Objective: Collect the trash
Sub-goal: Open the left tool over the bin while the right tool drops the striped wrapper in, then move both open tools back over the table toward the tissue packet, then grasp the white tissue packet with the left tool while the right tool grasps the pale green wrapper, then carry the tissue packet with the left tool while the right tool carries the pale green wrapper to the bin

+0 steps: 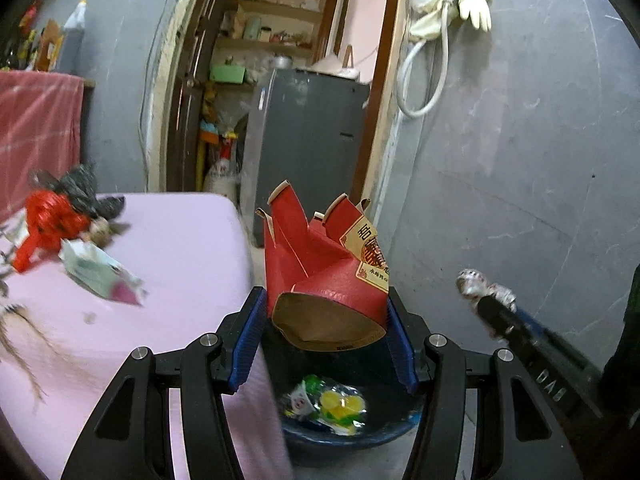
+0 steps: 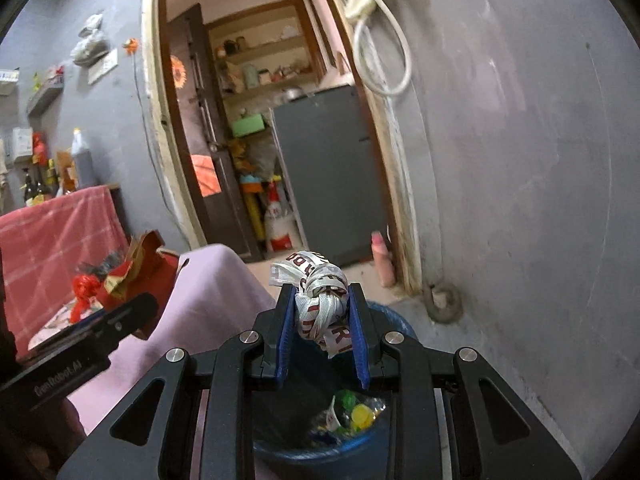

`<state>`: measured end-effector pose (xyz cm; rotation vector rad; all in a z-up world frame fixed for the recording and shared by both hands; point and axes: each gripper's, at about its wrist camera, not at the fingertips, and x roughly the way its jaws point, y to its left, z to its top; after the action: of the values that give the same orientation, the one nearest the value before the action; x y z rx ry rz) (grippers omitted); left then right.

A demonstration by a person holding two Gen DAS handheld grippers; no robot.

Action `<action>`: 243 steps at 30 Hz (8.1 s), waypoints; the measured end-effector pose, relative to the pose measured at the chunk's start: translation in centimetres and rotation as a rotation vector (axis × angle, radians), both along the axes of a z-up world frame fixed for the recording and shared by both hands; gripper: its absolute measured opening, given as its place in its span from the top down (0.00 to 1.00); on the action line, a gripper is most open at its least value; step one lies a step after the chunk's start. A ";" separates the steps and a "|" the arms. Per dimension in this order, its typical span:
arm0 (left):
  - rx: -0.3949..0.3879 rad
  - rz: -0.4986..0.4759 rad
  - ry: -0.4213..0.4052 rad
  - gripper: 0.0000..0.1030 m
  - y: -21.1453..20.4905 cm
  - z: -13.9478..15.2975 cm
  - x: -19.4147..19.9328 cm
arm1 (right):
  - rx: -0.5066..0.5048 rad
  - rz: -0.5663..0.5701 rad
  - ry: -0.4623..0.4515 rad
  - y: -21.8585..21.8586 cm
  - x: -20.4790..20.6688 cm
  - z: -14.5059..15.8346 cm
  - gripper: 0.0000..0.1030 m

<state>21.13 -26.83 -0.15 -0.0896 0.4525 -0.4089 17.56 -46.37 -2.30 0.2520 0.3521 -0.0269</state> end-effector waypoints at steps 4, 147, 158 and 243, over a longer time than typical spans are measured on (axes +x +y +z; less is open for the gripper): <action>-0.014 0.022 0.060 0.50 -1.1 -1.2 0.9 | 0.019 0.002 0.041 -0.7 0.4 -1.3 0.77; 0.182 0.430 0.385 0.26 30.0 -0.6 14.5 | -0.112 0.559 0.263 24.3 13.0 0.0 0.80; 0.142 0.438 0.426 0.59 30.8 -0.8 14.9 | -0.109 0.566 0.260 24.3 12.9 0.0 0.80; 0.057 0.028 0.198 0.79 -2.3 -3.5 4.5 | -0.048 0.083 0.147 0.3 3.5 -3.6 0.83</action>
<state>25.66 -29.16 -3.67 -0.0816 0.6571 -0.3607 21.08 -46.04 -5.86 0.1876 0.5069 0.0284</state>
